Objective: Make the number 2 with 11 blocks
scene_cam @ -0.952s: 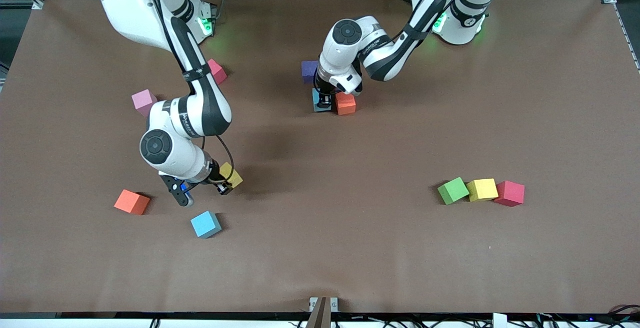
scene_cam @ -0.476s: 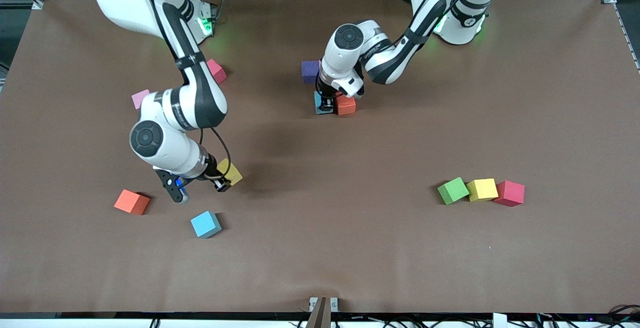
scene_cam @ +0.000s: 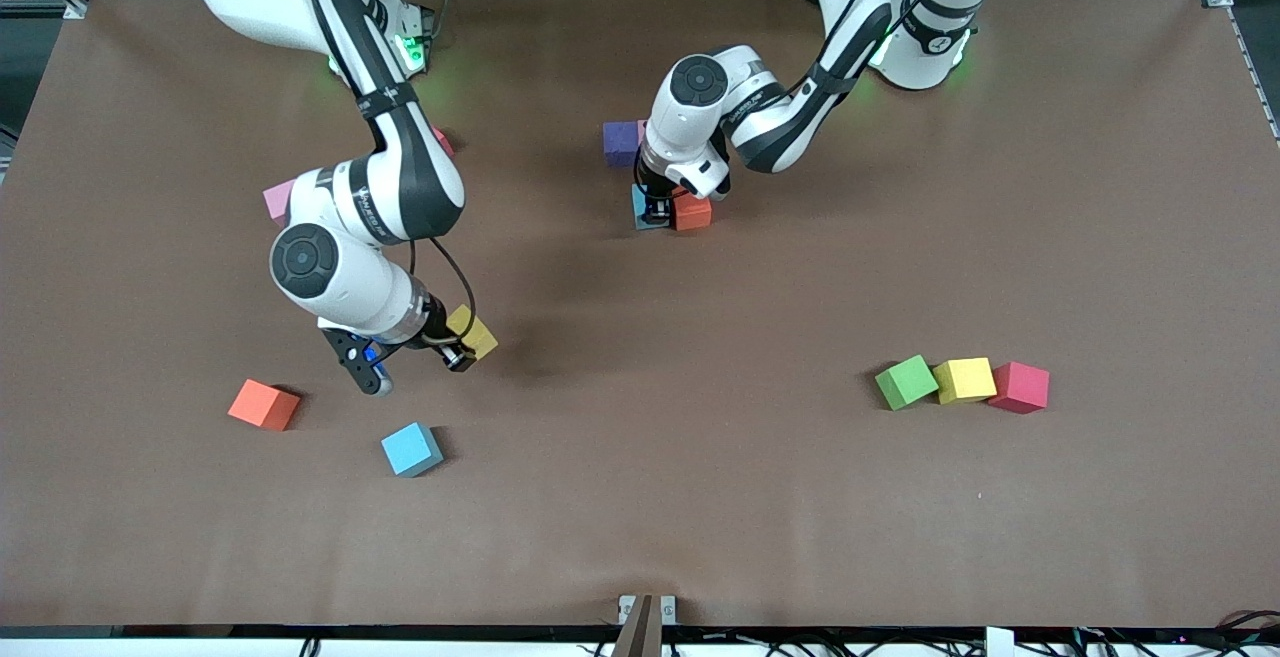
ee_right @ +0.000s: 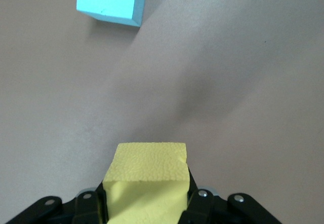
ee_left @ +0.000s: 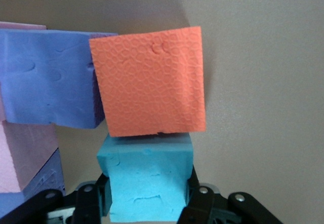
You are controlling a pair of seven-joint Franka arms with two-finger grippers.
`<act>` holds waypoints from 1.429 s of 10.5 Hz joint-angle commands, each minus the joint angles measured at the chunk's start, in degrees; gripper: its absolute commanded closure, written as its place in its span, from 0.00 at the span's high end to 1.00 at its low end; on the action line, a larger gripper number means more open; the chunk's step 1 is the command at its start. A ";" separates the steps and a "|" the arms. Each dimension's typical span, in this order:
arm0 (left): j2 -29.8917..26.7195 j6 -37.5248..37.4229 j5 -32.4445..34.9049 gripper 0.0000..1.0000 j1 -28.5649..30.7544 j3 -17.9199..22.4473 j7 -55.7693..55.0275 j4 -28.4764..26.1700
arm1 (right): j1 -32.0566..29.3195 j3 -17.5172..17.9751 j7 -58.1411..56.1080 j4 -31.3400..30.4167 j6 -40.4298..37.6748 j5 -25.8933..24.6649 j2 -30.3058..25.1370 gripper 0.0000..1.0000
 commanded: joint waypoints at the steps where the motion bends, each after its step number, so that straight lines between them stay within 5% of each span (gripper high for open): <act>1: -0.22 1.12 2.43 0.19 0.27 -0.11 0.51 -0.53 | 1.23 0.35 -2.30 -0.91 0.60 0.73 -0.50 0.00; 15: 0.22 1.12 3.05 0.20 0.10 -0.11 2.37 -0.88 | 1.41 0.44 -5.12 0.05 -0.19 0.91 0.47 0.00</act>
